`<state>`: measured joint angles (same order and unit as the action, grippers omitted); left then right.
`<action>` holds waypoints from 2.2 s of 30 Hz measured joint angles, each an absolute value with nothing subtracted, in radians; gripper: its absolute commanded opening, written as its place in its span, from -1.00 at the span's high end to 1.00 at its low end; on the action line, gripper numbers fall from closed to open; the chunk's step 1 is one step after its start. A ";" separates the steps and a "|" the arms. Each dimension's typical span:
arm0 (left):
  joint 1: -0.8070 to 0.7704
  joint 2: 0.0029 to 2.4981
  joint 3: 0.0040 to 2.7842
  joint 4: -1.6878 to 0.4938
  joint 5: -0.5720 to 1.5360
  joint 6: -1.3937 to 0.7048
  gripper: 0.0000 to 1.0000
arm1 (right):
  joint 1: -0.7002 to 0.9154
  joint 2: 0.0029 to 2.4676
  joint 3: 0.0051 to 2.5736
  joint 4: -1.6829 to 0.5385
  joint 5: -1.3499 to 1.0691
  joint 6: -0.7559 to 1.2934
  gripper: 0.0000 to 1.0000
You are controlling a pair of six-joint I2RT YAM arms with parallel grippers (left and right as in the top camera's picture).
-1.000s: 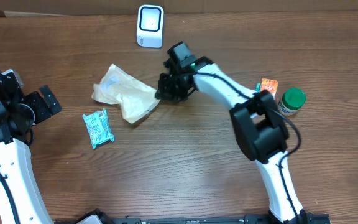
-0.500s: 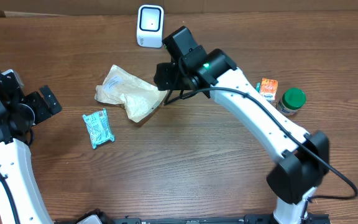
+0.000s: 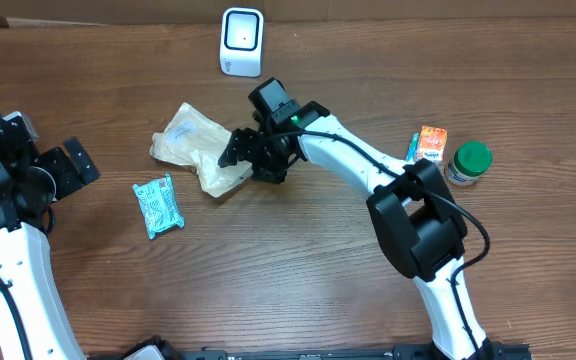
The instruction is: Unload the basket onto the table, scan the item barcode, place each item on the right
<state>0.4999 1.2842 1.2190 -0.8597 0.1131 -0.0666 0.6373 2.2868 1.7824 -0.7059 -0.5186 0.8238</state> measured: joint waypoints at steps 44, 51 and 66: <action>0.500 1.284 1.219 -0.860 0.113 -0.067 -0.99 | 0.550 2.227 1.782 -0.785 -0.628 0.248 0.92; 0.500 1.284 1.219 -0.859 0.113 -0.067 -0.99 | 0.549 1.977 1.786 -0.996 -0.541 0.024 0.92; 0.500 1.284 1.219 -0.860 0.113 -0.067 -0.99 | 0.639 1.839 1.786 -1.238 0.228 0.126 0.92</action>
